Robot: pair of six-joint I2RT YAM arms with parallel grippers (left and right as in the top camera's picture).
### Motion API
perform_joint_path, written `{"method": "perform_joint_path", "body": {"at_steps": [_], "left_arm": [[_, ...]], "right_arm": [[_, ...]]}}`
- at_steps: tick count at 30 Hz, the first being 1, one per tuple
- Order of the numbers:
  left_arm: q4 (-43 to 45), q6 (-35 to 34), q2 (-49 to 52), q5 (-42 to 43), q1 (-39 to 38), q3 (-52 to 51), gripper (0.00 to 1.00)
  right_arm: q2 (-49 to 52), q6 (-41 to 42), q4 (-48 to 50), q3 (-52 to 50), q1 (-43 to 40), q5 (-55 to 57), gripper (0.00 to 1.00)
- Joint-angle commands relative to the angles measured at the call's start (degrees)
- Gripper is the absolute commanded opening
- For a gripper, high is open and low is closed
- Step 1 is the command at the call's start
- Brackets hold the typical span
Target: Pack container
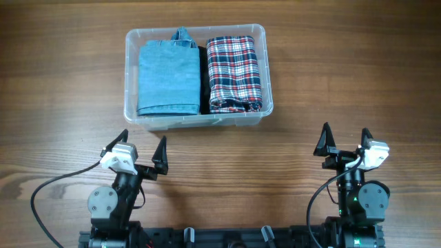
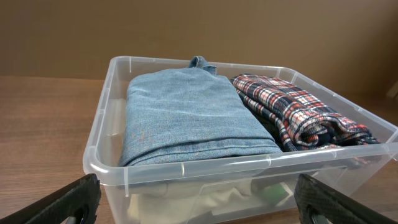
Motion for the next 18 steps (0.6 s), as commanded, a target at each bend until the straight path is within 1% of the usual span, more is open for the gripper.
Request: {"method": "perform_joint_path", "body": {"at_steps": [1, 8, 12, 15, 18], "left_arm": [[0.2, 0.7, -0.6, 0.1, 0.6, -0.4, 1.00], [0.2, 0.7, -0.6, 0.1, 0.6, -0.4, 1.00], [0.2, 0.7, -0.6, 0.1, 0.6, -0.4, 1.00], [0.2, 0.7, -0.6, 0.1, 0.6, -0.4, 1.00], [0.2, 0.7, -0.6, 0.1, 0.6, -0.4, 1.00]], "right_arm": [[-0.9, -0.9, 3.1, -0.5, -0.3, -1.7, 1.00], [-0.9, 0.1, 8.5, -0.5, -0.3, -1.7, 1.00], [-0.9, 0.1, 15.9, -2.4, -0.3, -2.0, 1.00], [-0.9, 0.2, 16.2, -2.3, -0.3, -2.2, 1.00], [-0.9, 0.1, 14.5, -2.3, -0.3, -2.2, 1.00]]}}
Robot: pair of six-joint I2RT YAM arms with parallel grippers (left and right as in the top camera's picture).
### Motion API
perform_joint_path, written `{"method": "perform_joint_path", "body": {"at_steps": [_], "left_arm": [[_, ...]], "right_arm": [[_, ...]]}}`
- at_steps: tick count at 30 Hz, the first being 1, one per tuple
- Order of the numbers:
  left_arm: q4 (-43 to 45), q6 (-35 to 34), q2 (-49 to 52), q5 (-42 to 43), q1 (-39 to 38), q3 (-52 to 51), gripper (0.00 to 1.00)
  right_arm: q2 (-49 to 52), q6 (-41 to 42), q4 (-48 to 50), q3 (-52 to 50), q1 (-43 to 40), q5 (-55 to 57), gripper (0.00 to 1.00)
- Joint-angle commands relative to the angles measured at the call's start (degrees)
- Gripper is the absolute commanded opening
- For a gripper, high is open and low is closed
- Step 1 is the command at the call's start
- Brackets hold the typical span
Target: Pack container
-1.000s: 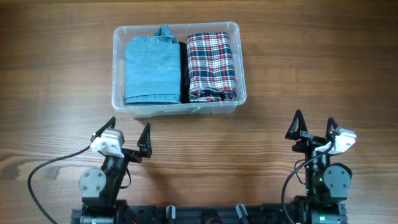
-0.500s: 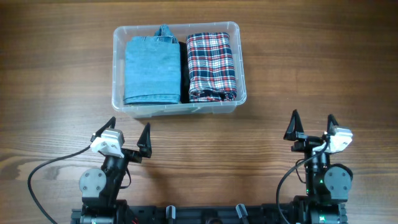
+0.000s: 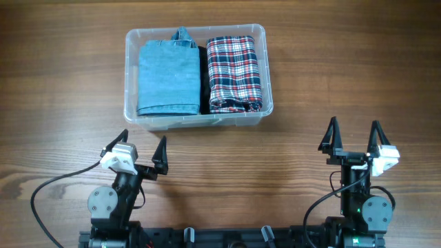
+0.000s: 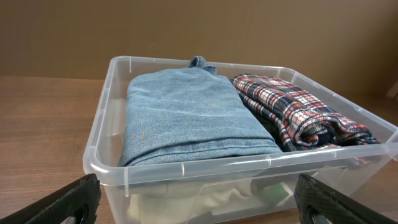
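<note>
A clear plastic container [image 3: 130, 83] stands at the table's back centre-left. Folded blue denim [image 3: 167, 79] fills its left half and a folded red, white and navy plaid cloth [image 3: 234, 72] its right half. From the left wrist the same container [image 4: 102, 168] shows close up, with the denim [image 4: 186, 115], the plaid cloth [image 4: 301, 115] and pale fabric under them. My left gripper [image 3: 142, 150] stands open near the front edge, in front of the container's left corner, holding nothing. My right gripper [image 3: 354, 135] is open at the front right, well clear of the container.
Bare wooden table [image 3: 62, 103] surrounds the container. A black cable [image 3: 55, 184] loops by the left arm's base at the front edge. Both arm bases sit along the front edge.
My right gripper has turned and shifted slightly right and toward the front, its fingers now pointing straight at the back. The left gripper and the container's contents have not changed.
</note>
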Motion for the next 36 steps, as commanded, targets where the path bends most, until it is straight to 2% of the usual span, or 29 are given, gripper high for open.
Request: {"method": "perform_joint_path", "body": {"at_steps": [1, 7, 36], "left_arm": [[0.2, 0.7, -0.6, 0.1, 0.6, -0.4, 1.00], [0.2, 0.7, -0.6, 0.1, 0.6, -0.4, 1.00], [0.2, 0.7, -0.6, 0.1, 0.6, -0.4, 1.00]], "right_arm": [[-0.7, -0.2, -1.9, -0.9, -0.3, -1.5, 1.00], [-0.7, -0.1, -12.0, -0.9, -0.3, -1.2, 1.00], [-0.2, -0.1, -11.8, -0.9, -0.3, -1.7, 1.00]]}}
